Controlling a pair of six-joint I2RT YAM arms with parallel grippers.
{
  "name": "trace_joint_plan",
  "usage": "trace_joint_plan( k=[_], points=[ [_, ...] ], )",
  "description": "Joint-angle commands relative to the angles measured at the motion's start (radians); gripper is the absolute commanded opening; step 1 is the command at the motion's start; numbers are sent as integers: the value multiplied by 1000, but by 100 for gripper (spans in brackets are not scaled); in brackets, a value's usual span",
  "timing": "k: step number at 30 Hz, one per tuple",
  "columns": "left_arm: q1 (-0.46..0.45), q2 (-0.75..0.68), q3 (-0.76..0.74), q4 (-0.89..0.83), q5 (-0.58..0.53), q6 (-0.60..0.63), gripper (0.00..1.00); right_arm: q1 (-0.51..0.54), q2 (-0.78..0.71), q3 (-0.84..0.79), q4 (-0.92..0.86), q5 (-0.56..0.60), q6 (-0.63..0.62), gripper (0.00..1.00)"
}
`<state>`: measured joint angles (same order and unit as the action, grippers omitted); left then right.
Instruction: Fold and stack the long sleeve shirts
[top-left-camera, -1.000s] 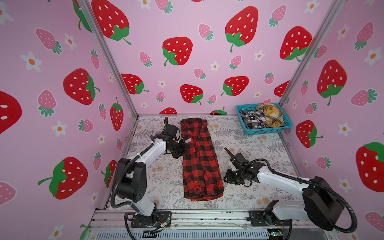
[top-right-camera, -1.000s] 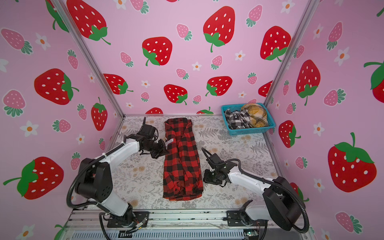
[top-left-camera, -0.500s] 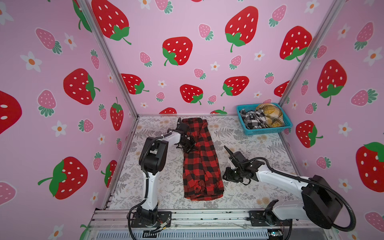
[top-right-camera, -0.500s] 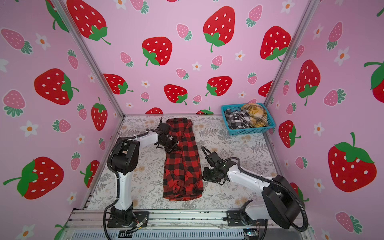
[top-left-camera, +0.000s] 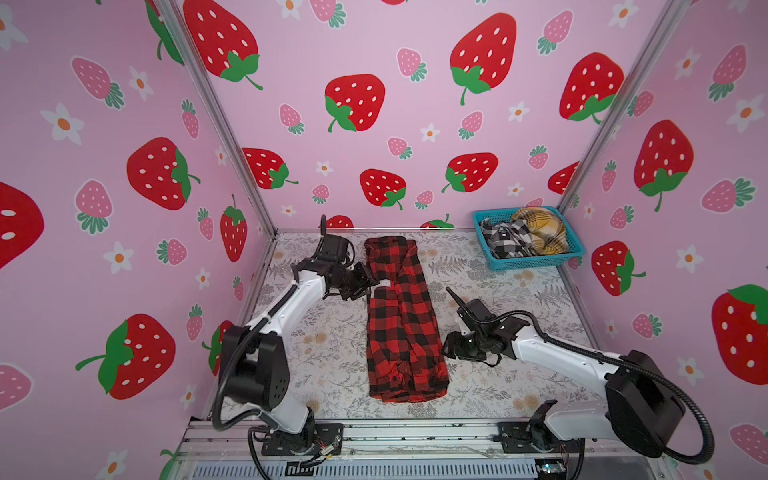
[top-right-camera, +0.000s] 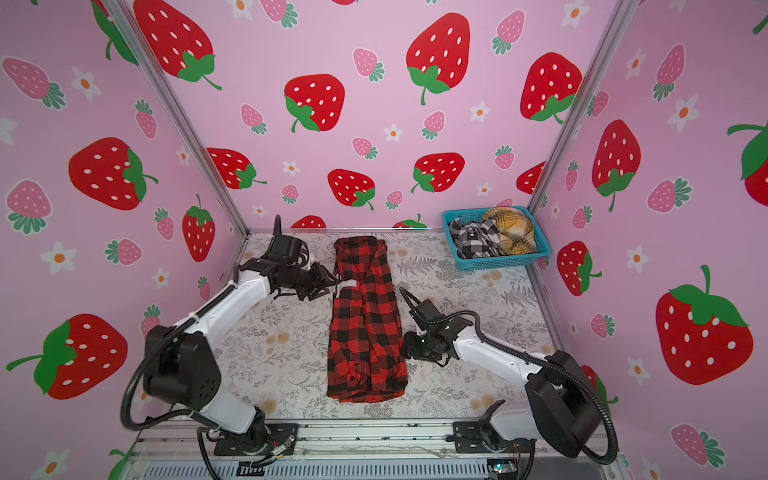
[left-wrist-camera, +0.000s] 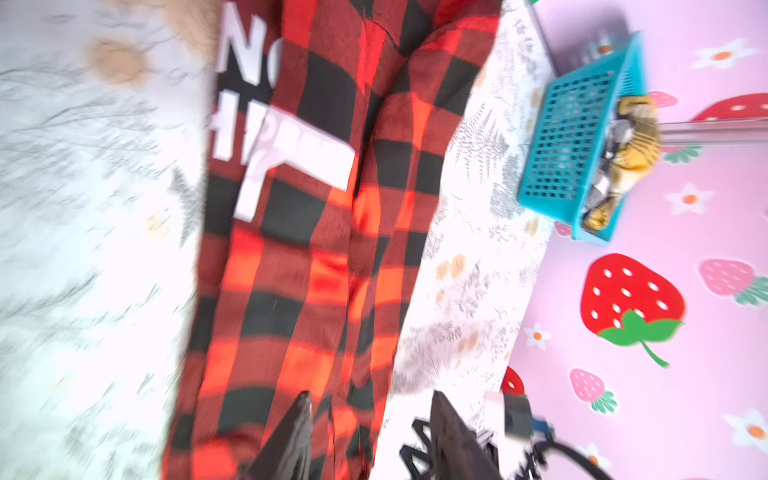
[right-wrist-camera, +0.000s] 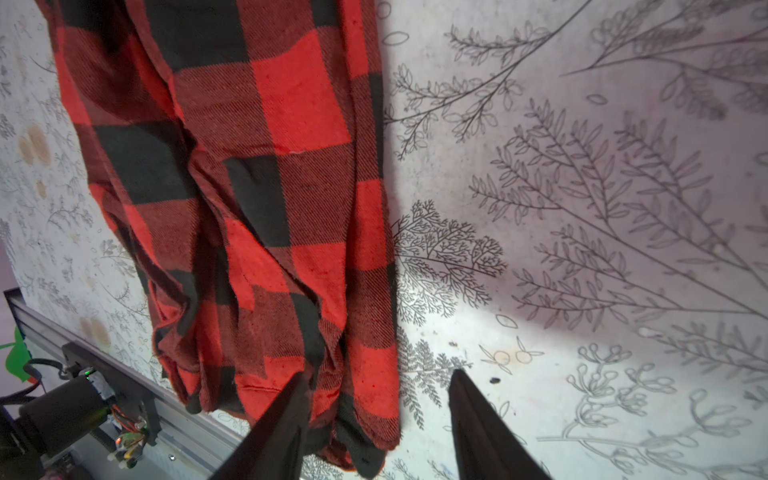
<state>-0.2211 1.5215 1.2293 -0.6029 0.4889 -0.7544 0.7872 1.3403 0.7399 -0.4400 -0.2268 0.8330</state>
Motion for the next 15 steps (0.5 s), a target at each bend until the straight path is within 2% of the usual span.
trace_joint_plan(
  k=[1, 3, 8, 11, 15],
  points=[
    [30, -91, -220, -130, 27, 43, 54, -2, 16, 7, -32, -28, -44, 63],
    [45, -189, -357, -120, 55, 26, 66, -5, 26, -6, -16, -50, -53, 66],
    [12, -334, -628, 28, 152, -132, 70, -6, 58, -62, 62, -131, -46, 66],
    [-46, -323, -687, 132, 168, -199, 72, -8, 72, -83, 86, -152, -31, 63],
    [-102, -265, -694, 175, 154, -218, 71, -10, 82, -96, 94, -154, -7, 58]
  ],
)
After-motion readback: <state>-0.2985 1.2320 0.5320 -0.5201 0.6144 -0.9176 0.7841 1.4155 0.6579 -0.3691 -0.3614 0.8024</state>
